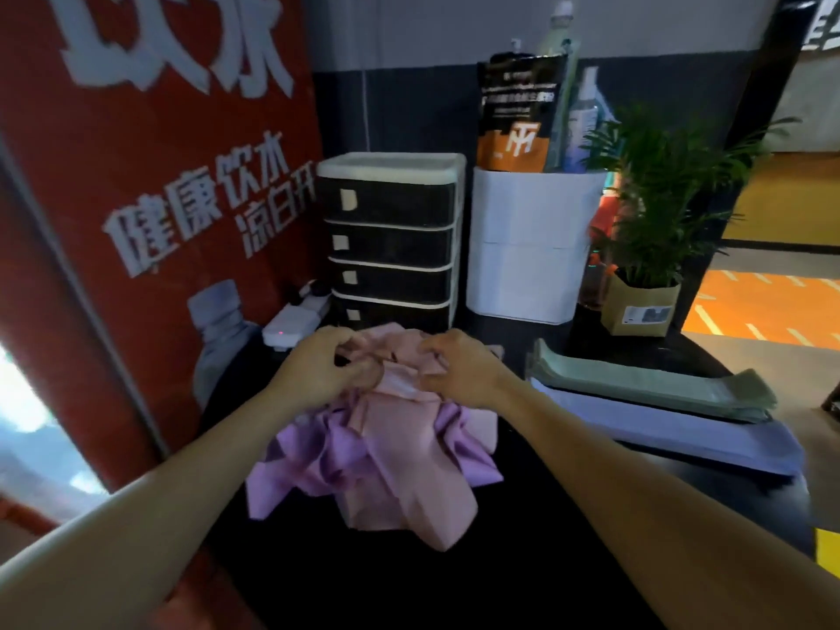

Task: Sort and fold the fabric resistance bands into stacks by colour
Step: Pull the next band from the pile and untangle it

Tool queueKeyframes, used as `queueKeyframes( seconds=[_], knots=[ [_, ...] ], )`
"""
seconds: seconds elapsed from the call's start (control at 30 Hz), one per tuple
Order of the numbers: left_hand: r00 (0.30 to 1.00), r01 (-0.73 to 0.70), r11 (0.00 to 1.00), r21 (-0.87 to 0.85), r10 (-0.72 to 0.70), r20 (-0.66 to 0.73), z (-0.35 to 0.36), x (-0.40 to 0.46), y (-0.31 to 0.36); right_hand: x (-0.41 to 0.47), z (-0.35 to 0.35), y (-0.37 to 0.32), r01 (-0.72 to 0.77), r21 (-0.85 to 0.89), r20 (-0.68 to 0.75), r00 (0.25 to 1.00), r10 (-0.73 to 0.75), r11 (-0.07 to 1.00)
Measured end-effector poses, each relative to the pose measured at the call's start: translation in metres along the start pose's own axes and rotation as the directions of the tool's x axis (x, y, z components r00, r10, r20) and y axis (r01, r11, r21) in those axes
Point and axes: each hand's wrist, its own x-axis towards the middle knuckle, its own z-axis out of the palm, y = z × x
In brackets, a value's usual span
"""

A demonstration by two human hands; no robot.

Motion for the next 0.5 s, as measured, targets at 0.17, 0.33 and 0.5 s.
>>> queueKeyframes(
  seconds=[0.17,0.33,0.5],
  knots=[
    [0.992,0.098,0.995,0.016,-0.097,-0.079,-0.024,-0.027,-0.045,0.016,0.033,-0.031,0.094,-0.013,0.072,0.993,-0.093,0.995],
    [0.975,0.22,0.975,-0.01,-0.221,-0.021,-0.033,-0.046,-0.077,0.014,0.062,-0.049,0.108,-0.228,0.354,0.935,-0.021,0.968],
    [0.979,0.179,0.984,-0.023,-0.175,0.103,-0.03,-0.062,-0.087,0.013,0.063,-0.054,0.15,-0.286,0.352,0.935,-0.042,0.946]
  ],
)
